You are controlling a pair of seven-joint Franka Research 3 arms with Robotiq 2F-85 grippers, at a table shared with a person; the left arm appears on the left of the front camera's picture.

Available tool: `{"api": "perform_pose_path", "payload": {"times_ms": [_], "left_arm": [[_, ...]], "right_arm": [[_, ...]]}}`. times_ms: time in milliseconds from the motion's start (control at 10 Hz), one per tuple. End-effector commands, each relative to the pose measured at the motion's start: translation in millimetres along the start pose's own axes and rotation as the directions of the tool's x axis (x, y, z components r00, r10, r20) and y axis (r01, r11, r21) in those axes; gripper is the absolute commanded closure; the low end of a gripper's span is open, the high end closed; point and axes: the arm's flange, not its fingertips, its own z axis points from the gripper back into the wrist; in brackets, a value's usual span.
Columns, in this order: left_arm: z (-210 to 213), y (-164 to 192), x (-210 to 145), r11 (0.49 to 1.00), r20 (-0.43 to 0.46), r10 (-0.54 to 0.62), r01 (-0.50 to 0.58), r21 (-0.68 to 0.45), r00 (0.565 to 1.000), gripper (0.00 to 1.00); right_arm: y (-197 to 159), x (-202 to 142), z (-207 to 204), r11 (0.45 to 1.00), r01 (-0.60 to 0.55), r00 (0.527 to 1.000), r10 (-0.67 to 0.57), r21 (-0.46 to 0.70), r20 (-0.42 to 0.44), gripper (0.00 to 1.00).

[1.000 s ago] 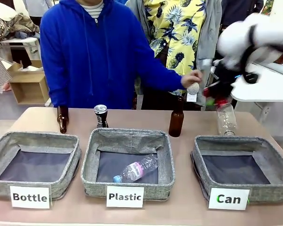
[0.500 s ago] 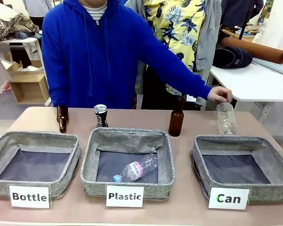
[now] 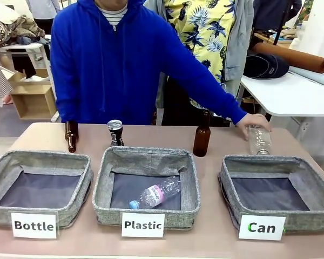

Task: Sort the can waste into the basket.
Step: Pick up the can waste from the table and place it in the right Fabric basket.

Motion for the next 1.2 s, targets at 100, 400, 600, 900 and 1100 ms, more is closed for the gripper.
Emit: {"api": "perform_pose_path", "payload": {"times_ms": [100, 400, 600, 900, 1100], "left_arm": [[0, -1, 2, 1.0, 0.004, -0.021, 0.021, -0.019, 1.0, 0.0], [0, -1, 2, 1.0, 0.004, -0.021, 0.021, -0.019, 1.0, 0.0], [0, -1, 2, 1.0, 0.004, -0.021, 0.021, -0.019, 1.0, 0.0], [0, -1, 2, 1.0, 0.004, -0.021, 0.021, -0.019, 1.0, 0.0], [0, -1, 2, 1.0, 0.004, -0.021, 0.021, -0.019, 1.0, 0.0]], "right_arm": [[-9, 51, -30, 0.897, -0.442, 0.863, 0.423, -0.008, -0.278, 0.97], [-17, 71, -43, 0.698, -0.715, 0.644, 0.642, -0.03, -0.416, 0.97], [-24, 78, -42, 0.611, -0.791, 0.568, 0.726, -0.015, -0.388, 0.97], [-28, 88, -42, 0.641, -0.768, 0.621, 0.736, -0.018, -0.27, 0.05], [-29, 89, -43, 0.672, -0.741, 0.656, 0.724, 0.004, -0.212, 0.0]]}}
